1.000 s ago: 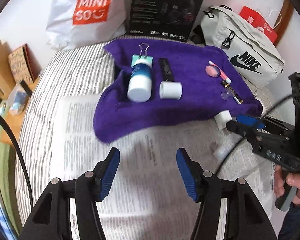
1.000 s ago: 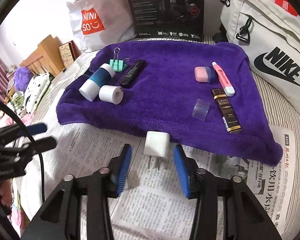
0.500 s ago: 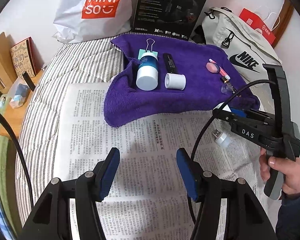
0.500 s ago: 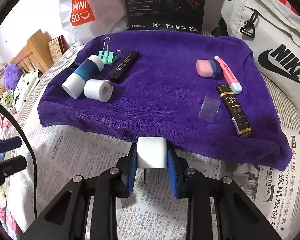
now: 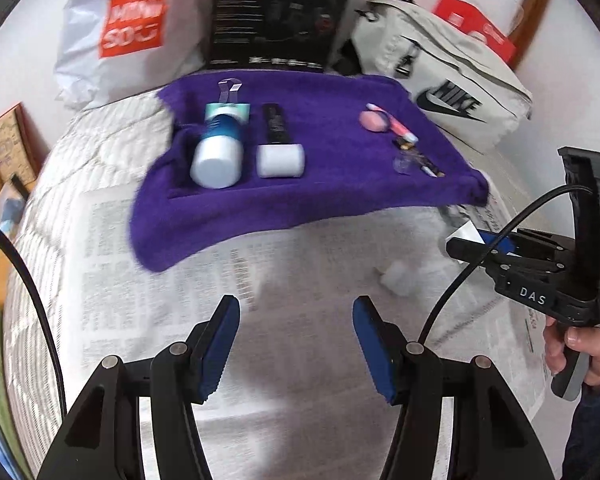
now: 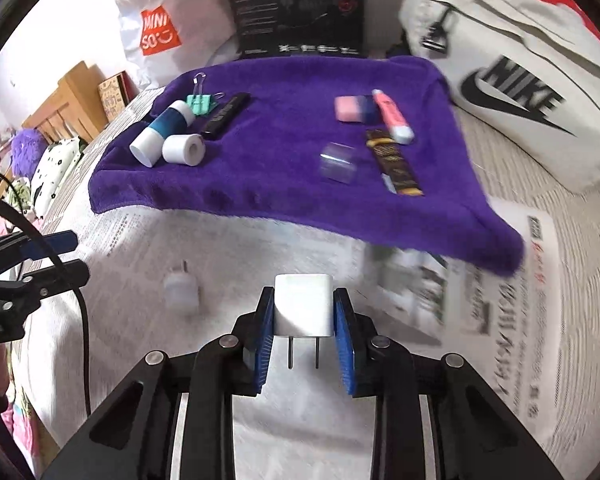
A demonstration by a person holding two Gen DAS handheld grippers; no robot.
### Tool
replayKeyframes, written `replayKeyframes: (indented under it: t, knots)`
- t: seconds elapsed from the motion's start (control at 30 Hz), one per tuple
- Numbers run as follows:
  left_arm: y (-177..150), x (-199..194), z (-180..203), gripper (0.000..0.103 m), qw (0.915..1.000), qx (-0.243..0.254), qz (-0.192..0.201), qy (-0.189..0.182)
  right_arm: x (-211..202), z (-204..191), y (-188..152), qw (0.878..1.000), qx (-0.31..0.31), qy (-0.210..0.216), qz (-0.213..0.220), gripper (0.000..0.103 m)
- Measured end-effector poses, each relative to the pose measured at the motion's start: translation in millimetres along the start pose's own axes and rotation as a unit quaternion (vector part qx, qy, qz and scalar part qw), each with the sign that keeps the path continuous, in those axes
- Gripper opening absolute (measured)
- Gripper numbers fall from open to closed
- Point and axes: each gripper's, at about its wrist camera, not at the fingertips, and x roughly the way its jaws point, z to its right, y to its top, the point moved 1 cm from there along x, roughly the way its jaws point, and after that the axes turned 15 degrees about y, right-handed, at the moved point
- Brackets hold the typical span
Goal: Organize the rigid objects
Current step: 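Grasp the small white USB adapter with the left tool while the right tool holds the charger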
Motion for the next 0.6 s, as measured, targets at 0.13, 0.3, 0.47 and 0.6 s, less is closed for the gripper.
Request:
replayKeyframes:
  t: [0.13,0.3,0.47,0.6]
  knots:
    - [5,2,23,0.057,0.9992,0.037,0.008,-0.013,-18,15,-12,1.000,0.015,-0.001,0.006,0.028]
    - [9,7,44,0.057,0.9969,0.070,0.012,-0.033,-36,34,-25,0.999,0.036,-0.002,0.016,0.028]
    - [13,24,57,0.057,0.9938,0.099,0.009,-0.051,-45,48,-30,0.998,0.051,-0.010,0.020,0.028]
    - [17,37,63,0.057,0.9923,0.114,0.001,-0.048,-50,57,-33,0.998,0.061,-0.010,0.028,0.028]
